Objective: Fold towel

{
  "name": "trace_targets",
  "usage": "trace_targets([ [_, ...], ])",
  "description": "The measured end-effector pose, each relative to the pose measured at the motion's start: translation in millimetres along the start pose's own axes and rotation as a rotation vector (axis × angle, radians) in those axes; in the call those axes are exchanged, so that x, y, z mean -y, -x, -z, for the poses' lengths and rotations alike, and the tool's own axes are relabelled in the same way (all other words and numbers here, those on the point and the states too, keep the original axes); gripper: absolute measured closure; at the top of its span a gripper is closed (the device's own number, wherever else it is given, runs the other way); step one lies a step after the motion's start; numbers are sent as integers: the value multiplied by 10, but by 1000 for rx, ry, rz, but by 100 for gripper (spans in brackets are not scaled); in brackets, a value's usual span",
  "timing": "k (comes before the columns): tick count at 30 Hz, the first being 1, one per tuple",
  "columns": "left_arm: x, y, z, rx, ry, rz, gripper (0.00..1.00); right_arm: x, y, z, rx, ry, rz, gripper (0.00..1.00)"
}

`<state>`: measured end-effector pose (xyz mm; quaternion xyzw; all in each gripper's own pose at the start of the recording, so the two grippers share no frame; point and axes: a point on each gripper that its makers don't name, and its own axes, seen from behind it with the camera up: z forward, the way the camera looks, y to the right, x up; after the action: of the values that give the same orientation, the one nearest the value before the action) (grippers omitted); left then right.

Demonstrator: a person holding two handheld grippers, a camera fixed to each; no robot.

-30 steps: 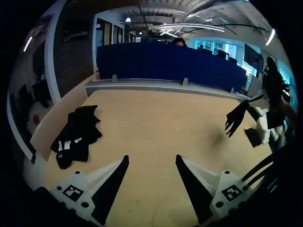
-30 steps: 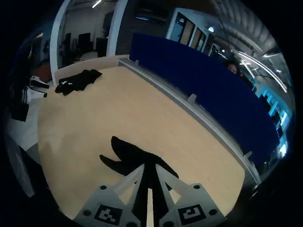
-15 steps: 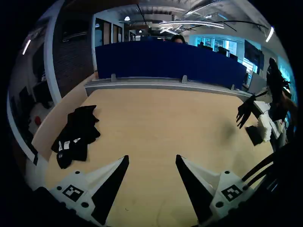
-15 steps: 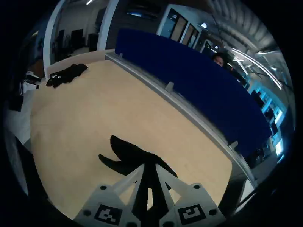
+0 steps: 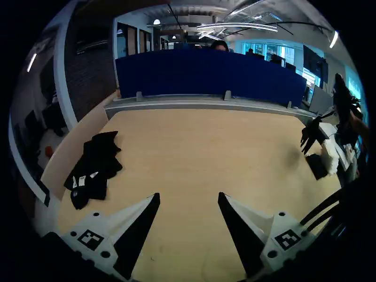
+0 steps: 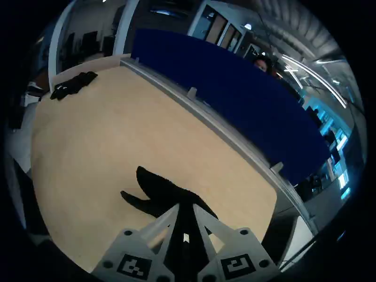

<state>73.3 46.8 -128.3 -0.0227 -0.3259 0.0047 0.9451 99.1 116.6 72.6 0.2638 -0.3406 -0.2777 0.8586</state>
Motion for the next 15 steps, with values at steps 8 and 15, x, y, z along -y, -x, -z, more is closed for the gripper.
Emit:
trace_targets([
  [8,-117,-31,-29,9,-5,-10,8,-277,221,-11,26,10,-4,96],
  [15,-228,-54,-77,14,1,-24,9,-349,404,2,39,10,-22,96],
])
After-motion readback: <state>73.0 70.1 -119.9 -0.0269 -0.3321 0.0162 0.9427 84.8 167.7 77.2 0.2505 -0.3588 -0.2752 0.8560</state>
